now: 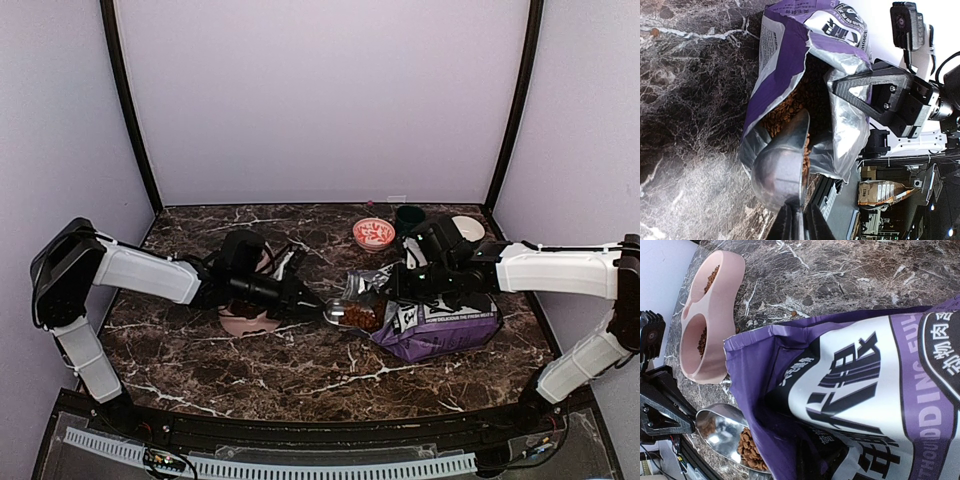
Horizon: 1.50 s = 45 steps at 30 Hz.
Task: Serve the pet food
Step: Collect the pet food from the pet food bag.
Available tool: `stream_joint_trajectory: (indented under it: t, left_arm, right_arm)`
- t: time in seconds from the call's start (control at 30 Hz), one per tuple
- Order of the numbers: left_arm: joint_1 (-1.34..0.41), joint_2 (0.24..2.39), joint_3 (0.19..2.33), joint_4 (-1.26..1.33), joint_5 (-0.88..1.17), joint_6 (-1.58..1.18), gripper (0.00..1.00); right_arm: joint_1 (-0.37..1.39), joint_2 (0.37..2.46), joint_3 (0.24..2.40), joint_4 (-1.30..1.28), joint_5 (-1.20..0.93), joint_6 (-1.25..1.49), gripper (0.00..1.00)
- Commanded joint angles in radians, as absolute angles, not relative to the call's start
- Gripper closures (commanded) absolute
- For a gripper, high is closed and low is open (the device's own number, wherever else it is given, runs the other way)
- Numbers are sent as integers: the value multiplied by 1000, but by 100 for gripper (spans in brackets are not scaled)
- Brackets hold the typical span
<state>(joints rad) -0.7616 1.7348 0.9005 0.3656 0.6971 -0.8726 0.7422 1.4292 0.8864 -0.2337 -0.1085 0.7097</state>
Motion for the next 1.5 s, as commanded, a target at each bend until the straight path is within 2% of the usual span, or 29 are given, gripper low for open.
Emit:
stream_joint_trajectory:
  t: [0.0, 0.7, 0.97, 1.47]
  left_arm:
    - [-745, 1657, 866, 465, 733, -901, 100]
    - [-705, 1610, 747, 718, 845, -1052, 100]
    - [-694, 1583, 738, 740, 857, -1076, 100]
    - [-683, 1594, 743, 956, 921, -1230, 100]
  right_arm:
    - [739, 1439, 918, -234, -71, 726, 100]
    - [738, 1454, 942, -251, -49, 734, 100]
    - [734, 1466, 943, -248, -46, 730, 100]
    - [724, 1475, 939, -236, -61, 726, 100]
